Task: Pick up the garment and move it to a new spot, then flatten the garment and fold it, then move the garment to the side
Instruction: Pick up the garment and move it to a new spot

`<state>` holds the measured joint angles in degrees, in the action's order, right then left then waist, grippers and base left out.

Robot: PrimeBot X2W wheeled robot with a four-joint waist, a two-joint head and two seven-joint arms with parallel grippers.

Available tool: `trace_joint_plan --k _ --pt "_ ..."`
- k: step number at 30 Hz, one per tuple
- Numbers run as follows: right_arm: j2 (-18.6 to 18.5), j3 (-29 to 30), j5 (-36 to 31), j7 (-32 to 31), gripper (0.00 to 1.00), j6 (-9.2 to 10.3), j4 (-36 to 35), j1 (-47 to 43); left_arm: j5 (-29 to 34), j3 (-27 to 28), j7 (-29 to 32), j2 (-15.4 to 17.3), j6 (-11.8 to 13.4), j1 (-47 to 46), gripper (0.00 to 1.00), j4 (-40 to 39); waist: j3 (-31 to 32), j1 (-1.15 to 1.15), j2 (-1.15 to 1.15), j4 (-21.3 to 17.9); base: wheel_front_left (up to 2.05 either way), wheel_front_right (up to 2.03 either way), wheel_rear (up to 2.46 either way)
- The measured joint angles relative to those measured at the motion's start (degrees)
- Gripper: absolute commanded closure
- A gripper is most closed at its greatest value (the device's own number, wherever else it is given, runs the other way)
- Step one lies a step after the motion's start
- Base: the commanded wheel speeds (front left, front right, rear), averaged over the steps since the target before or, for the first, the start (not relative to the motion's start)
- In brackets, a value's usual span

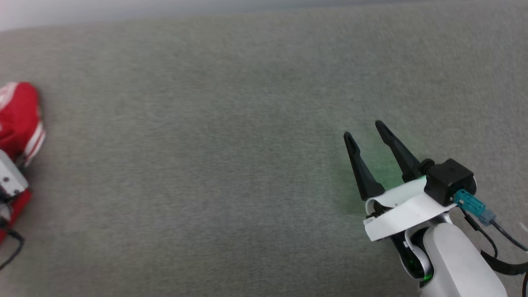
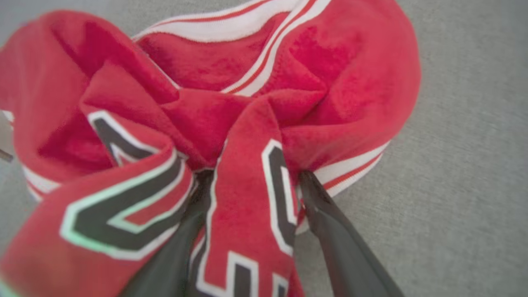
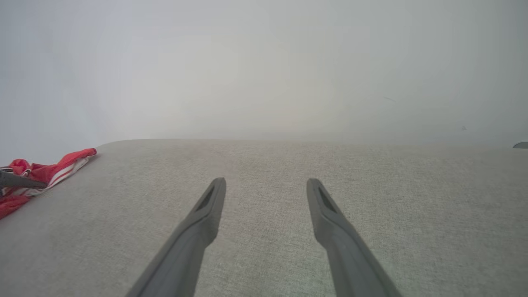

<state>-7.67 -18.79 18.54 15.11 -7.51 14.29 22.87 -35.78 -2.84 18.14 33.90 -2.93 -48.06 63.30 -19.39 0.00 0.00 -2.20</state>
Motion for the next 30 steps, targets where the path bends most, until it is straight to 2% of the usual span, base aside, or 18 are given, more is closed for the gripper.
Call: trace_joint_plan --k 5,6,7,8,9,16,22,26,30 --pt "-0.1 0.1 0.0 0.0 0.0 0.0 -0.3 0.4 -0.1 0.1 0.3 1.1 1.5 -2.1 0.0 3.3 -2.9 0.0 0.0 -3.1 0.0 0.0 0.0" --pt "0.0 0.3 0.0 0.0 0.0 0.0 -0.4 0.4 0.0 0.2 -0.1 1.2 1.7 -2.5 0.36 3.7 -3.4 0.0 0.0 -3.7 0.0 0.0 0.0" --pt "0.1 0.5 0.0 0.0 0.0 0.0 -0.5 0.3 0.0 0.3 -0.5 1.4 1.7 -2.7 0.78 4.0 -3.7 0.0 0.0 -4.3 0.0 0.0 0.0" --pt "0.2 0.7 0.0 0.0 0.0 0.0 -0.5 0.2 -0.1 0.4 -1.0 1.6 1.6 -2.8 0.98 4.3 -4.0 0.0 0.0 -4.8 0.0 0.0 0.0" --pt "0.3 1.0 0.0 0.0 0.0 0.0 -0.5 0.0 -0.2 0.4 -1.8 1.7 1.5 -2.8 1.0 4.6 -4.2 0.0 0.0 -5.3 0.0 0.0 0.0" --pt "0.6 1.8 0.1 0.0 0.0 0.0 0.3 -2.1 -0.1 -0.3 -7.7 1.2 -0.3 -2.6 1.0 5.7 -2.2 0.0 0.0 -5.9 0.0 0.0 0.0" --pt "0.9 1.6 0.6 0.0 0.0 0.0 1.3 -3.6 -3.0 1.1 -15.8 -2.4 -3.6 -3.5 1.0 3.6 1.9 0.0 0.0 -4.7 0.0 0.0 0.0" --pt "1.0 1.6 1.1 0.0 0.0 0.0 2.0 -5.1 -4.9 0.2 -16.2 -5.3 -4.2 -4.5 1.0 0.5 5.4 0.0 0.0 -3.5 0.0 0.0 0.0" --pt "1.1 2.1 1.6 0.0 0.0 0.0 1.9 -6.3 -10.8 -2.7 -12.5 -10.0 -4.3 -4.4 1.0 -9.6 8.6 0.0 0.0 -2.7 0.0 0.0 0.0"
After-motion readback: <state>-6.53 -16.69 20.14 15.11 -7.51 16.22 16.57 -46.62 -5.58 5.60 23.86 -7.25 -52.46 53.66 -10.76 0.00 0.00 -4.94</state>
